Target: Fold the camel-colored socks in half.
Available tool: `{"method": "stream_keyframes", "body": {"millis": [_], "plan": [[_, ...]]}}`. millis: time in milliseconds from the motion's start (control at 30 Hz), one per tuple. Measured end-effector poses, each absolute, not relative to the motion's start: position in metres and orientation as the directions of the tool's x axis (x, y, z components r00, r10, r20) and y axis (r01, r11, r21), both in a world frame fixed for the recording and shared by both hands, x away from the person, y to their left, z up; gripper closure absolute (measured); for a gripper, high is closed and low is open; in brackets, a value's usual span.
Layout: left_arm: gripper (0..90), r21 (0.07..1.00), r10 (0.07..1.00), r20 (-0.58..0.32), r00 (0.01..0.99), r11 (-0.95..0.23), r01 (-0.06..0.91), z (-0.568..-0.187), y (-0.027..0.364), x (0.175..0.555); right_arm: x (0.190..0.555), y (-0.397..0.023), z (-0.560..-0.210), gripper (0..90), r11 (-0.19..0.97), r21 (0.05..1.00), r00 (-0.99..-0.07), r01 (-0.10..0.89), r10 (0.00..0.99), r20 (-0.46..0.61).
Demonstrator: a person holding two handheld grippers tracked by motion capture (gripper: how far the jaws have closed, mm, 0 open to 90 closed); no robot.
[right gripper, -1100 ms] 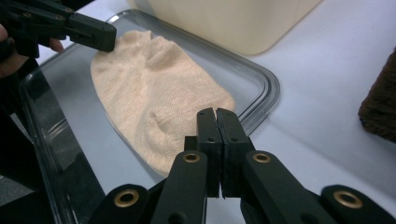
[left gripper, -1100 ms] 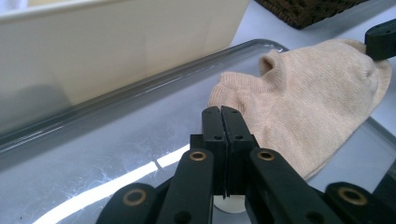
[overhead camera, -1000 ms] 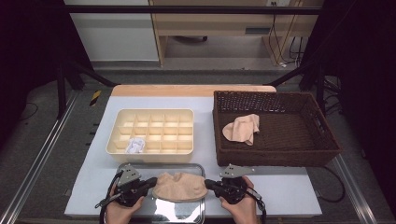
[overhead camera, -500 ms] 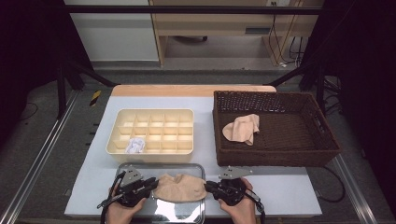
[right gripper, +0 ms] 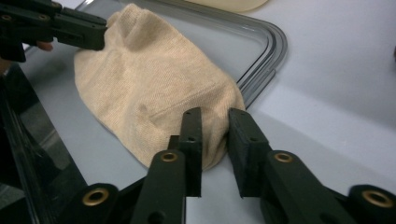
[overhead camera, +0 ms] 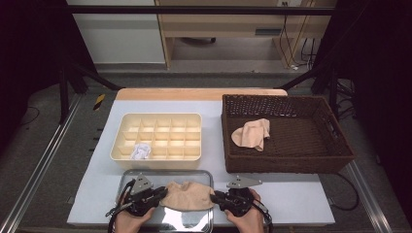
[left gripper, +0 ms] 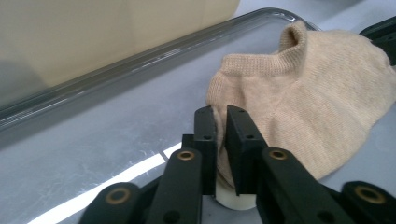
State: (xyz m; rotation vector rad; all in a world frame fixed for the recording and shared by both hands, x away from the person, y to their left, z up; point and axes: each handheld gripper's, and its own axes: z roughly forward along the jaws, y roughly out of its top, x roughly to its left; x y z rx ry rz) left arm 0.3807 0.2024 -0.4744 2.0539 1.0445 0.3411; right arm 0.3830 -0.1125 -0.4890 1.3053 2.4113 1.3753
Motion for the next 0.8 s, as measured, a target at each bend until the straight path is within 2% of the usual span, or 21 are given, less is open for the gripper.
{"method": "stream_keyframes", "body": {"millis": [133, 300, 433, 633, 800], "plan": [[85.6, 0.744, 0.773, -0.114, 0.624, -0.349, 0.57, -0.473, 0.203, 0.38, 0.383, -0.113, -0.49, 86.0, 0.227, 0.734, -0.64, 0.64, 0.686, 0.346], [87.1, 0.759, 0.786, -0.11, 0.608, -0.328, 0.563, -0.471, 0.205, 0.374, 0.386, -0.115, -0.486, 88.1, 0.243, 0.739, -0.645, 0.629, 0.693, 0.321], [87.1, 0.755, 0.792, -0.106, 0.602, -0.33, 0.567, -0.471, 0.203, 0.372, 0.396, -0.121, -0.481, 88.2, 0.219, 0.764, -0.621, 0.607, 0.73, 0.285], [86.5, 0.752, 0.793, -0.108, 0.599, -0.329, 0.571, -0.473, 0.202, 0.368, 0.399, -0.118, -0.484, 87.5, 0.245, 0.754, -0.616, 0.609, 0.745, 0.255], [80.3, 0.775, 0.796, -0.103, 0.597, -0.312, 0.55, -0.469, 0.204, 0.368, 0.397, -0.123, -0.48, 79.5, 0.221, 0.774, -0.624, 0.594, 0.734, 0.269]]}}
